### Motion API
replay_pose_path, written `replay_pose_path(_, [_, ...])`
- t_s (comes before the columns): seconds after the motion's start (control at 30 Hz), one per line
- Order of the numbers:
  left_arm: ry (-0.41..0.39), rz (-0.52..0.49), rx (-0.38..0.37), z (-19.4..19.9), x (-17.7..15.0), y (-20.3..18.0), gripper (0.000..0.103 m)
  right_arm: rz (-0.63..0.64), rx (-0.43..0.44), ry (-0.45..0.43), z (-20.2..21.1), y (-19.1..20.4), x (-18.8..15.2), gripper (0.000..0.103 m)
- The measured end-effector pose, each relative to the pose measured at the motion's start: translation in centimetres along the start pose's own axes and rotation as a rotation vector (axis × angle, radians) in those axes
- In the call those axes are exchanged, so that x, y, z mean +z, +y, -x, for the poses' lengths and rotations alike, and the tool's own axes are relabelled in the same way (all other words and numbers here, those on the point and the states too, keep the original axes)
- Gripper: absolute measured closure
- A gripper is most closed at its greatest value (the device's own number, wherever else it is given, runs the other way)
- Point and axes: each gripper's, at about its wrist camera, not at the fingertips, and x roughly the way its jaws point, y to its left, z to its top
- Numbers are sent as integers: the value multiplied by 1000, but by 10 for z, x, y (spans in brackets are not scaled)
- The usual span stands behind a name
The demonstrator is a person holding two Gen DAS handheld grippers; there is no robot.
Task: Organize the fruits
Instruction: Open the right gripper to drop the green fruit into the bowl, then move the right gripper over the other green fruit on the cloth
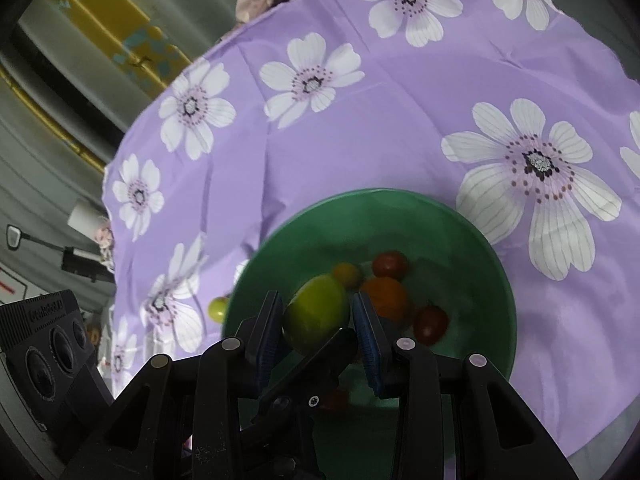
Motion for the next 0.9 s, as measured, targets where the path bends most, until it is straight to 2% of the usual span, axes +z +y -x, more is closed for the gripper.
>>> replay_pose_path(0.17, [15,6,10,-4,-2,2,71,1,-44,12,-3,0,0,65])
replay_pose_path(0.37, [-23,12,34,10,-2,12,69,6,-79,2,-3,3,-1,64])
replay_pose_path(0.4, [-30,17,31,15,-2,16,68,7,-85,-4,-3,4,0,63])
replay_pose_path(0.47, [-47,30,33,28,-3,24,63,6,-105,-29,0,6,0,51])
replay_pose_path(0.57, [-82,50,58,48,-7,38,56,12,-125,-63,5,10,0,51])
replay_pose_path(0.77, [-160,130,171,101,-22,84,44,46,-134,-129,11,26,0,50])
replay_pose_path(0.9, [-206,194,296,134,-42,123,40,102,-127,-149,8,48,-4,50])
